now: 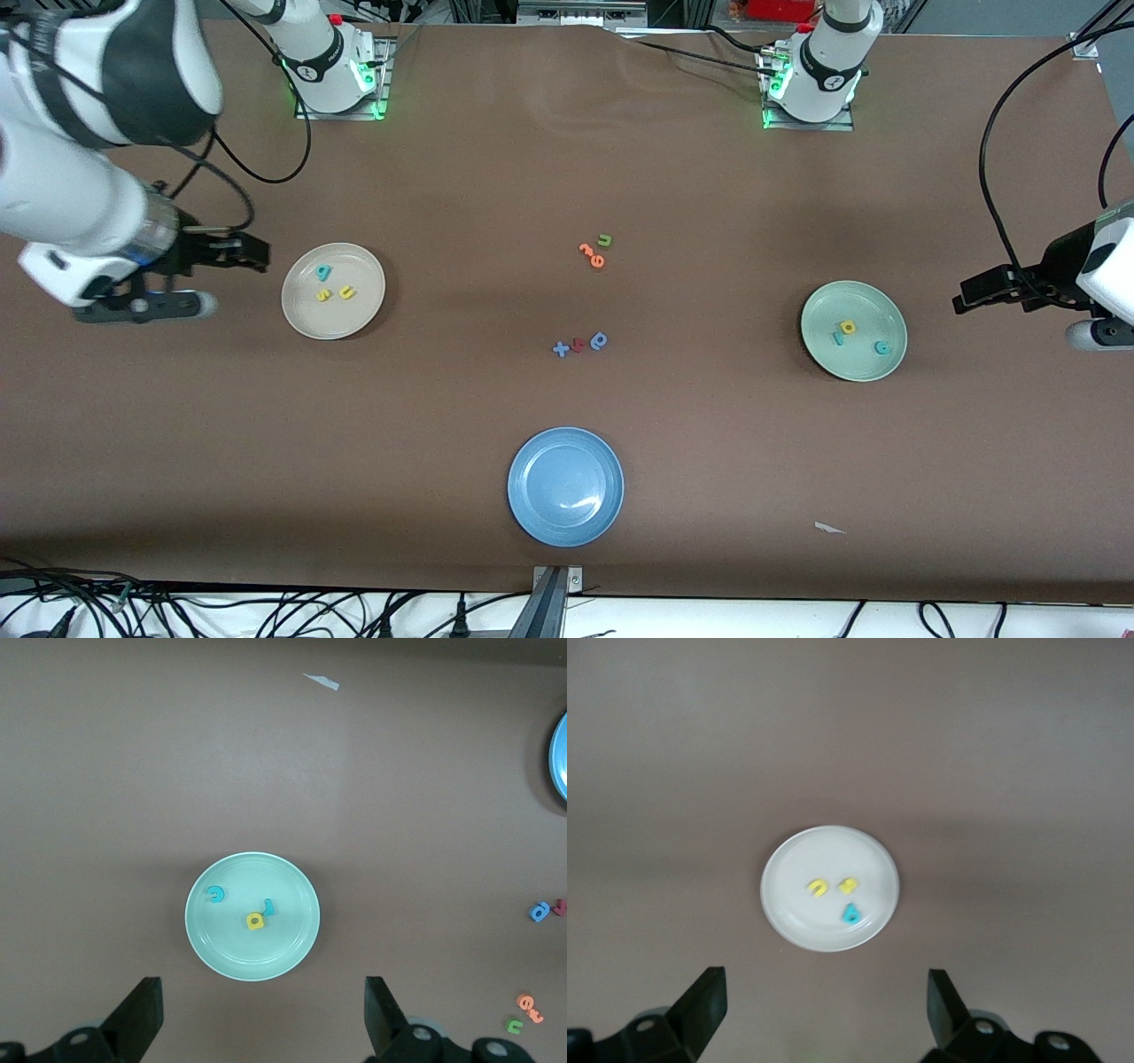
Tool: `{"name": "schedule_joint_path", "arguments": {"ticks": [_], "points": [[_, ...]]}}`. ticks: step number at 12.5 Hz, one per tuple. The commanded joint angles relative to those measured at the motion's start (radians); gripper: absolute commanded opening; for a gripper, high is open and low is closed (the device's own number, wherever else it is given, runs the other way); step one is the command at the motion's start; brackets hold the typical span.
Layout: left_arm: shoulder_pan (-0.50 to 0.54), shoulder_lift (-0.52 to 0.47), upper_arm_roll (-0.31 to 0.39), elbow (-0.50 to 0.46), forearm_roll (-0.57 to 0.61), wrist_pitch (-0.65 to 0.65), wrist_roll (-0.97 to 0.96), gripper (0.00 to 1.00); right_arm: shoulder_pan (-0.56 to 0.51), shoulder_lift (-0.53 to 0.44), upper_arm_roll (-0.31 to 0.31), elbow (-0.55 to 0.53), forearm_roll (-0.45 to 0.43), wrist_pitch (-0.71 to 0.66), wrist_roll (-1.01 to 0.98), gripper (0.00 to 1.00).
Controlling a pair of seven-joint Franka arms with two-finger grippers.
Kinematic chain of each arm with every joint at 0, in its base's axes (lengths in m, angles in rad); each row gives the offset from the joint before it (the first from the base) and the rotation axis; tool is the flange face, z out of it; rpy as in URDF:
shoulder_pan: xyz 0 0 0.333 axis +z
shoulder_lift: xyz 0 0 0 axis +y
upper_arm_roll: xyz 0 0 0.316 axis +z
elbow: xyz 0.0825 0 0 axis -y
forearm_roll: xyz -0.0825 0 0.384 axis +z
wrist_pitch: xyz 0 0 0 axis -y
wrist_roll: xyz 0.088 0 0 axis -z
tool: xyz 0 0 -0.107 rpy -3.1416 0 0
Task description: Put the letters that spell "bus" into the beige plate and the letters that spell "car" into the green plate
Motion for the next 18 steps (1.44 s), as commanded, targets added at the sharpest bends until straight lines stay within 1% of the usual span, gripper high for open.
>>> {"name": "schedule_joint_path", "arguments": {"ticks": [1, 2, 3, 6, 8, 9, 10, 13, 14, 18], "points": [[-0.007, -0.035, 0.008, -0.041, 0.005, 0.008, 0.006, 1.0, -0.005, 0.017, -0.021, 0.073, -0.001, -0.009, -0.006, 1.0], [-0.007, -0.035, 0.006, -0.041, 0.005, 0.007, 0.005, 1.0, -0.024, -0.01, 0.002, 0.073, 0.003, -0.022, -0.012, 1.0], [-0.013, -0.033, 0.006, -0.041, 0.005, 0.007, 0.003, 1.0, -0.08, -0.047, 0.047, 0.048, 0.012, -0.021, -0.009, 1.0], [-0.01, -0.033, 0.008, -0.031, 0.011, 0.007, 0.0, 1.0, -0.315, -0.138, 0.259, -0.056, 0.034, -0.012, -0.006, 1.0], [-0.008, -0.033, 0.008, -0.031, 0.009, 0.007, -0.003, 1.0, -0.459, -0.234, 0.401, -0.16, 0.023, 0.008, 0.0, 1.0], [-0.008, -0.033, 0.006, -0.03, 0.009, 0.007, -0.006, 1.0, -0.485, -0.273, 0.429, -0.203, 0.017, 0.033, 0.005, 1.0], [-0.011, -0.033, 0.006, -0.031, 0.008, 0.007, -0.01, 1.0, -0.486, -0.297, 0.43, -0.232, 0.013, 0.042, 0.005, 1.0], [-0.016, -0.029, 0.006, -0.031, 0.006, 0.005, -0.03, 1.0, -0.486, -0.301, 0.439, -0.234, -0.039, 0.039, 0.006, 1.0], [-0.016, -0.029, 0.006, -0.031, 0.008, 0.005, -0.032, 1.0, -0.486, -0.301, 0.448, -0.233, -0.044, 0.035, 0.01, 1.0], [-0.024, -0.009, 0.003, -0.03, 0.011, 0.005, -0.021, 1.0, -0.486, -0.293, 0.448, -0.225, -0.044, 0.033, 0.01, 1.0]]}}
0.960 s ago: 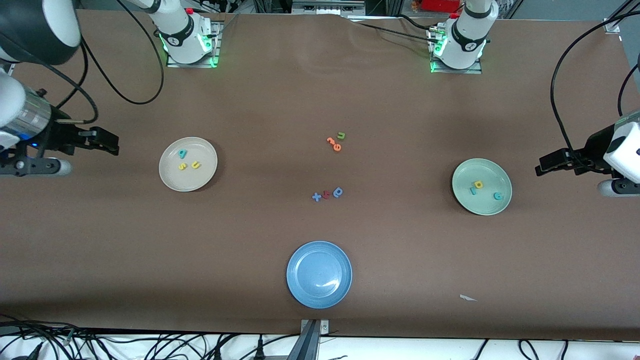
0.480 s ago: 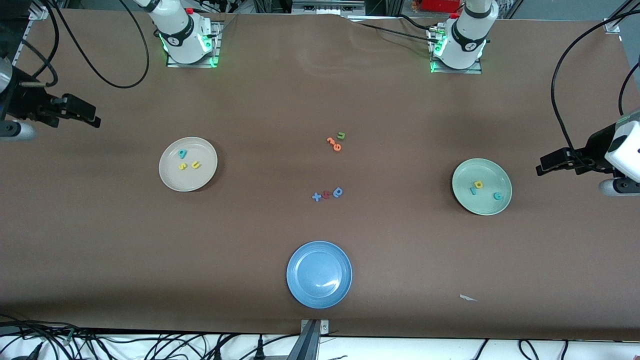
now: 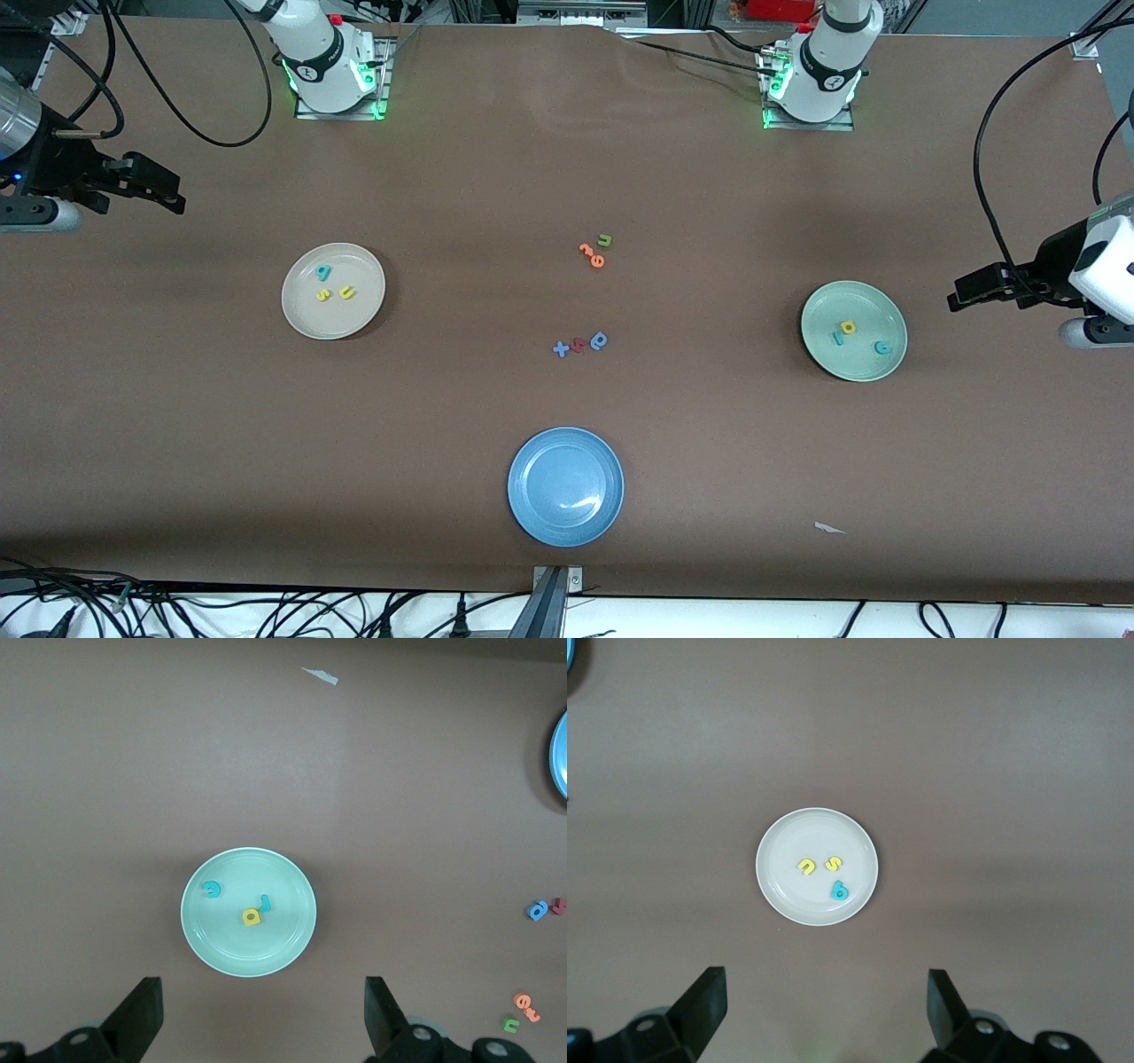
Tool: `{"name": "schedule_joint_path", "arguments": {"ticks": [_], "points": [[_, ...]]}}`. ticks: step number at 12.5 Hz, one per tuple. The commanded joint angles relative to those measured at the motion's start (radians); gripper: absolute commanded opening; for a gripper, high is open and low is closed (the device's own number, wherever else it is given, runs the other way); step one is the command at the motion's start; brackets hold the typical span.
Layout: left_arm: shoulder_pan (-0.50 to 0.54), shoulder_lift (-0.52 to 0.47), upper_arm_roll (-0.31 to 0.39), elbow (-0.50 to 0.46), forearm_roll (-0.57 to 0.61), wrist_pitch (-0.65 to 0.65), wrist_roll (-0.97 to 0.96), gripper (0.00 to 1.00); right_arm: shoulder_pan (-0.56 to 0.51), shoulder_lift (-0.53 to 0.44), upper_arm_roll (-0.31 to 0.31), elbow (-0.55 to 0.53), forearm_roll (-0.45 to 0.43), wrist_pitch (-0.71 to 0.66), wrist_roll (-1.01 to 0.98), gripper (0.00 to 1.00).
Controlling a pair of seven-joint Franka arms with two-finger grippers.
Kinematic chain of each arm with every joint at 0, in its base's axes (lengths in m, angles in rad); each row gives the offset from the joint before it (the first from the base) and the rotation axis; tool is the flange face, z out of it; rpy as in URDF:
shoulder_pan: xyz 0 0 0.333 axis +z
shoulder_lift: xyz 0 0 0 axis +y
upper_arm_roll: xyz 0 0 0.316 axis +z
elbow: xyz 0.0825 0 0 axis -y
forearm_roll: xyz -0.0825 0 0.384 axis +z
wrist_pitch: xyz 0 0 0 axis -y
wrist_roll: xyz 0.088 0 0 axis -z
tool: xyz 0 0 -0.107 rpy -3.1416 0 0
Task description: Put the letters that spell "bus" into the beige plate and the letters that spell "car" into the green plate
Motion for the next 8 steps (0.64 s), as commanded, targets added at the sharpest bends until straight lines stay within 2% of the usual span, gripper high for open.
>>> {"name": "schedule_joint_path", "arguments": {"ticks": [1, 4, 6, 8], "points": [[-0.013, -0.006, 0.001, -0.016, 0.01, 0.005, -0.003, 1.0, -0.017, -0.014, 0.018, -0.017, -0.017, 0.014, 0.007, 1.0], [-0.013, 0.008, 0.003, -0.016, 0.012, 0.008, -0.003, 0.99, -0.017, -0.014, 0.018, -0.017, -0.017, 0.014, 0.005, 1.0], [-0.015, 0.023, 0.0, -0.018, 0.059, 0.011, 0.001, 0.99, -0.017, -0.014, 0.013, -0.019, -0.017, 0.017, 0.002, 1.0], [-0.024, 0.039, 0.001, -0.018, 0.066, 0.016, 0.001, 0.92, -0.017, -0.014, 0.013, -0.019, -0.017, 0.014, 0.007, 1.0]]}}
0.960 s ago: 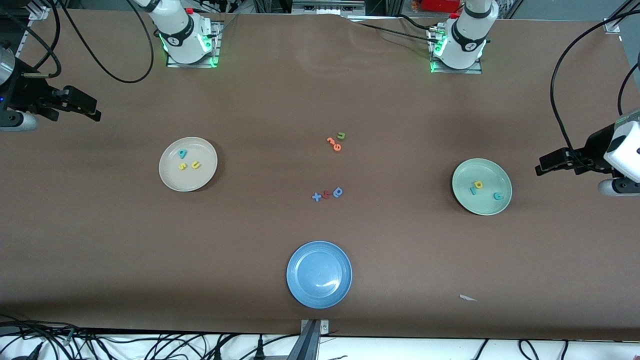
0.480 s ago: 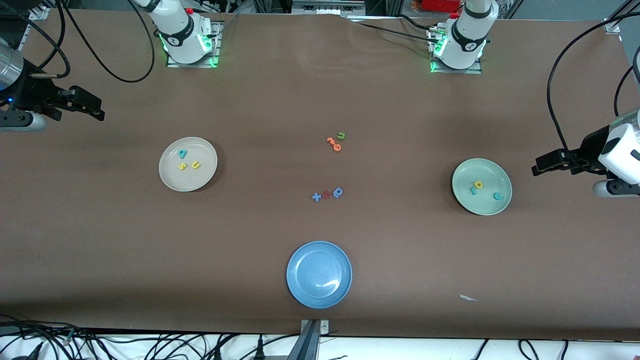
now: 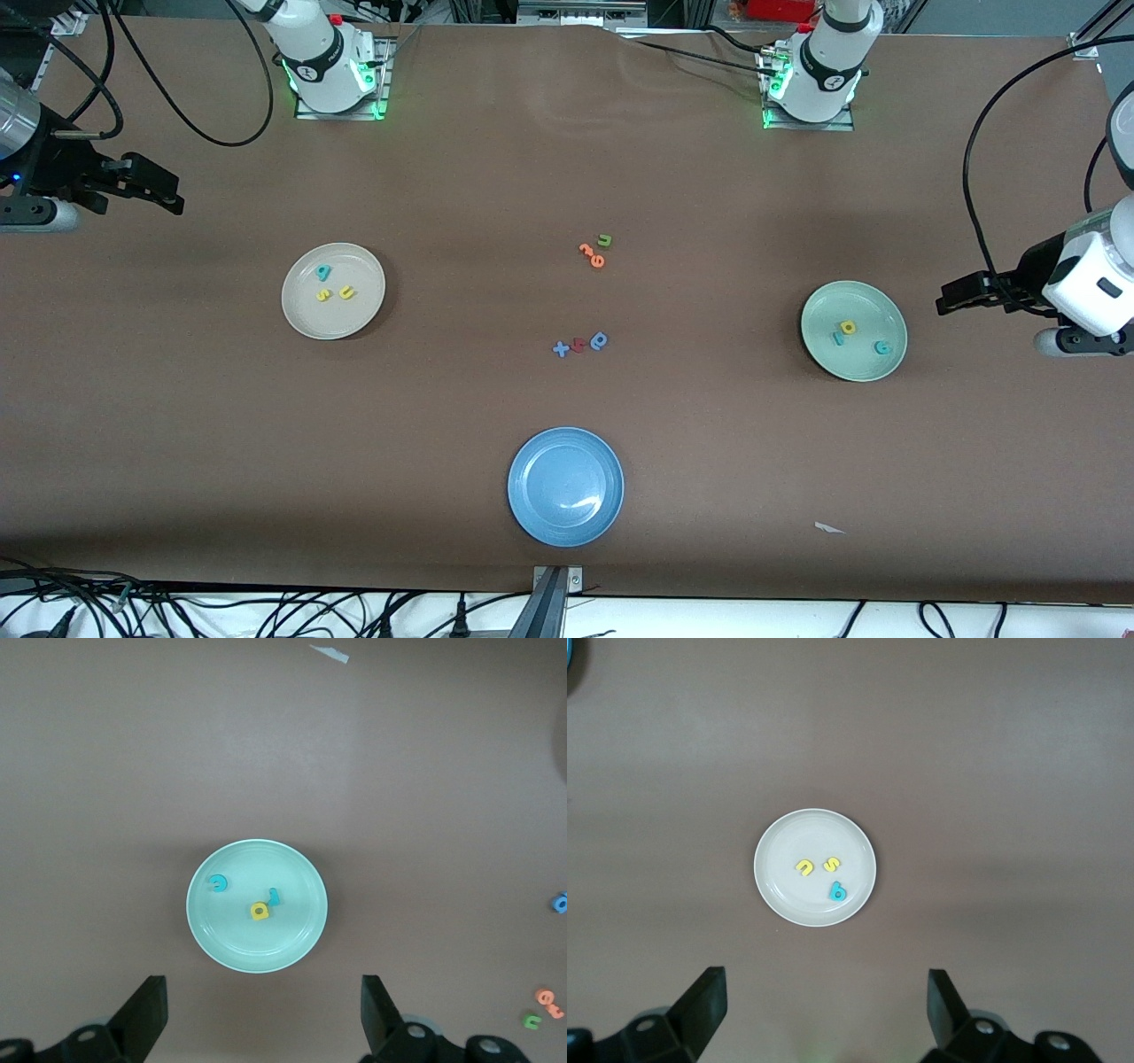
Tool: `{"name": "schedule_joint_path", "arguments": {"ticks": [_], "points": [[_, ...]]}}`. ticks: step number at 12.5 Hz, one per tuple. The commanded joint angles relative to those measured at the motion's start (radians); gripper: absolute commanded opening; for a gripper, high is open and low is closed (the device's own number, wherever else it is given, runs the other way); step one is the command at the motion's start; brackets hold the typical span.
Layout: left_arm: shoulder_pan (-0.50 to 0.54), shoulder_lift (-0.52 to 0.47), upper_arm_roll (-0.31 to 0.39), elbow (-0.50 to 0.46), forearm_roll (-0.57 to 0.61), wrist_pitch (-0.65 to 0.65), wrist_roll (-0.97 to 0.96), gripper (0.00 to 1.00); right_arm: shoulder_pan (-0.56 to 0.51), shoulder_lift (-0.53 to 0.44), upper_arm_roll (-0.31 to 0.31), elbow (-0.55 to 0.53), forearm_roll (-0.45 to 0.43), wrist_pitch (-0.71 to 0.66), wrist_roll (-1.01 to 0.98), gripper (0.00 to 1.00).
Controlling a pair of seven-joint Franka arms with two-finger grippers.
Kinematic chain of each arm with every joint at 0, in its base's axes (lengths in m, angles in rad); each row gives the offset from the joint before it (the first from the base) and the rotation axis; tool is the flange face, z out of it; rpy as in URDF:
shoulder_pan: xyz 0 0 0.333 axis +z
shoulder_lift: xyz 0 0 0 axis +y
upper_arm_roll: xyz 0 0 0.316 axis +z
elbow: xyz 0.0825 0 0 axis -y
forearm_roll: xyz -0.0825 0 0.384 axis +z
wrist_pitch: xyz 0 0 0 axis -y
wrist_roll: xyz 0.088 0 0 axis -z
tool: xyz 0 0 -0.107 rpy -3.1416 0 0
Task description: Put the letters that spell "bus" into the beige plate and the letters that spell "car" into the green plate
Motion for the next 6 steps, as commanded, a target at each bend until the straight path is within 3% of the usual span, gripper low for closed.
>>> {"name": "schedule_joint_path", "arguments": {"ticks": [1, 6], "points": [[-0.012, 0.013, 0.002, -0.008, 0.026, 0.015, 0.0, 0.95, -0.015, -0.013, 0.011, -0.019, -0.014, 0.012, 0.01, 1.0], [-0.009, 0.017, 0.002, -0.01, 0.026, 0.015, 0.002, 0.98, -0.015, -0.011, 0.013, -0.022, -0.012, 0.02, 0.013, 1.0]]}}
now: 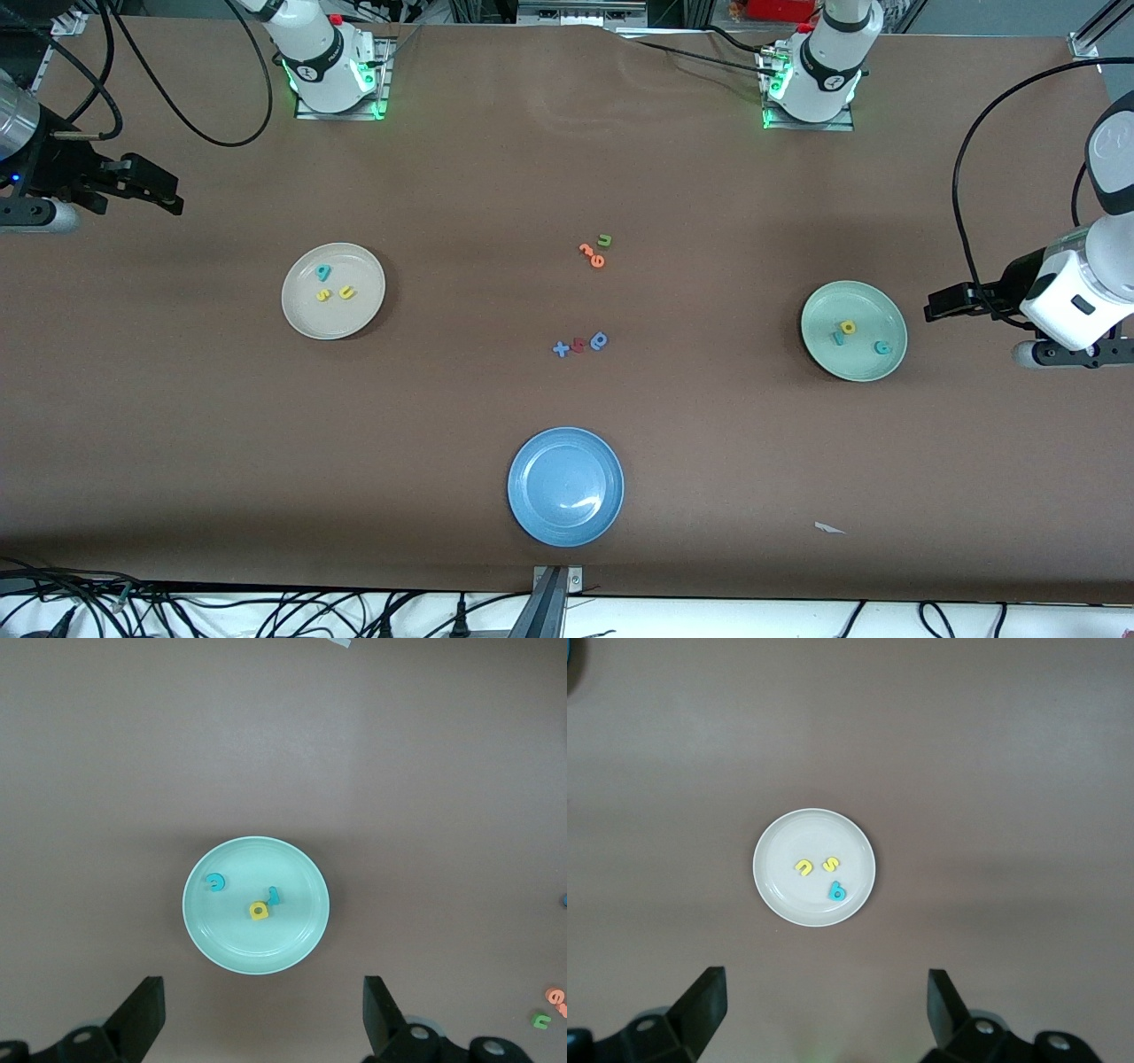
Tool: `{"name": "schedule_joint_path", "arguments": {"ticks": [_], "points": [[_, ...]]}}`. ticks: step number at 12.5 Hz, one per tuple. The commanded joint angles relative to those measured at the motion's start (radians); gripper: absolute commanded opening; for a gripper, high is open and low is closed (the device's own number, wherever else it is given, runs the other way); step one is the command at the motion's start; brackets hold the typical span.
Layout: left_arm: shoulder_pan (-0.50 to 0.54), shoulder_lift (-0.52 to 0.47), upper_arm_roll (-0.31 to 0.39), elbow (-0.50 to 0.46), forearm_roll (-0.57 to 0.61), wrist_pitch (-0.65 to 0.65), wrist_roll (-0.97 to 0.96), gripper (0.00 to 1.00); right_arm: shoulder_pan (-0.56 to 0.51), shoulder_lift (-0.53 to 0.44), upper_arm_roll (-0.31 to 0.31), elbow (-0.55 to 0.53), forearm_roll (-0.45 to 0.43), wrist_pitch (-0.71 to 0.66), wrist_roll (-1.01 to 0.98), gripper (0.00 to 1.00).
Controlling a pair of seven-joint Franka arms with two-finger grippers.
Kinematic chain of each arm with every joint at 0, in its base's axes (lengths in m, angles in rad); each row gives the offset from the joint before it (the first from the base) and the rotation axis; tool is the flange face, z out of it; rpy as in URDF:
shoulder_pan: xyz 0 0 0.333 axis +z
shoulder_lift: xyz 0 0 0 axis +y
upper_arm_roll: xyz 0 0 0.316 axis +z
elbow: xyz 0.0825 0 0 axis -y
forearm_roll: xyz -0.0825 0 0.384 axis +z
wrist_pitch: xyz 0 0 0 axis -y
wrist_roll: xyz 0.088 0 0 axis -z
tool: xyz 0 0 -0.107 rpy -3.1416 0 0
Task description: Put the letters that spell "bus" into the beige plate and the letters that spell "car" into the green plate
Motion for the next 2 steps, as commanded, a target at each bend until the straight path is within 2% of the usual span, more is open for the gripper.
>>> {"name": "schedule_joint_path", "arguments": {"ticks": [1, 2], "points": [[-0.002, -0.009, 0.002, -0.009, 0.023, 0.009, 0.002, 0.98, -0.014, -0.012, 0.013, -0.02, -0.012, 0.018, 0.014, 1.0], [-0.002, -0.009, 0.002, -0.009, 0.023, 0.009, 0.002, 0.98, -0.014, -0.011, 0.013, -0.02, -0.012, 0.021, 0.023, 1.0]]}}
